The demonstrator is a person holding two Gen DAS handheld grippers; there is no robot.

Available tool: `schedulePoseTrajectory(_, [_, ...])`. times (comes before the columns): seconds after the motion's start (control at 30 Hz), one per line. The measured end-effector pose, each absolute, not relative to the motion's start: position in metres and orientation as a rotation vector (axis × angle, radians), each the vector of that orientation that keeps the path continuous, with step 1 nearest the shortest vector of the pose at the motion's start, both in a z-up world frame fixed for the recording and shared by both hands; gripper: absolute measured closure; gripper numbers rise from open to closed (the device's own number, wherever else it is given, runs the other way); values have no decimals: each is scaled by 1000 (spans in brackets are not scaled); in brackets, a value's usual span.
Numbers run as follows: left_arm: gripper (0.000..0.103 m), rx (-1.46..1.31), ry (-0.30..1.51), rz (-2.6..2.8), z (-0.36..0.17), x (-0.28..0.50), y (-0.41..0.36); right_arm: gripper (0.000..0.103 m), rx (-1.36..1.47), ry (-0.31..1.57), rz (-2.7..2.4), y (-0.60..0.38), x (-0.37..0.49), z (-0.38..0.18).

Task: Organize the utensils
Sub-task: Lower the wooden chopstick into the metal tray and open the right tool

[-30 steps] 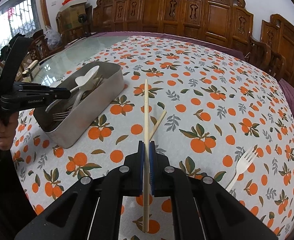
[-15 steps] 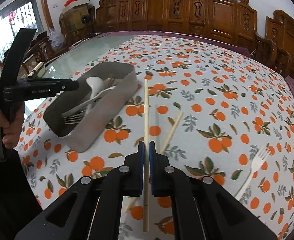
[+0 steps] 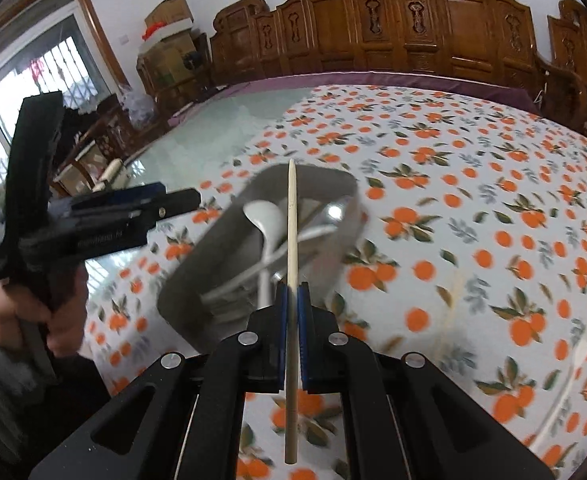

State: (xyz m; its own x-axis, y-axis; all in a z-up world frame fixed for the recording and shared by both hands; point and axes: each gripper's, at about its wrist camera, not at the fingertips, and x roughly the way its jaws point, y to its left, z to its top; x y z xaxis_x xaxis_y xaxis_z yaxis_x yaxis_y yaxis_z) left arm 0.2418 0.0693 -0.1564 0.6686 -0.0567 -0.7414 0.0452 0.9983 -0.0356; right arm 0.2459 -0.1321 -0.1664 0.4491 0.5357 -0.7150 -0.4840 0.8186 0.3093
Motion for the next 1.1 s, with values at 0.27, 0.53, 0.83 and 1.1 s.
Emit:
schedulePoseTrajectory(0.27, [14,-21,799,2,-149,240,91,97,154,927,638,-99,271,-169])
schedulePoseTrajectory(0.53, [13,-49,787,13,-145,238,105,97,133,964,605,-72,281,-186])
schedulePoseTrajectory(0.83, [13,-54,785,9,-143,237,106,93,137,975,607,-65,279,-197])
schedulePoseTrajectory(1.1, [13,-46,779,-4,-141,236,98,93,40,872,613,-89,263,-179])
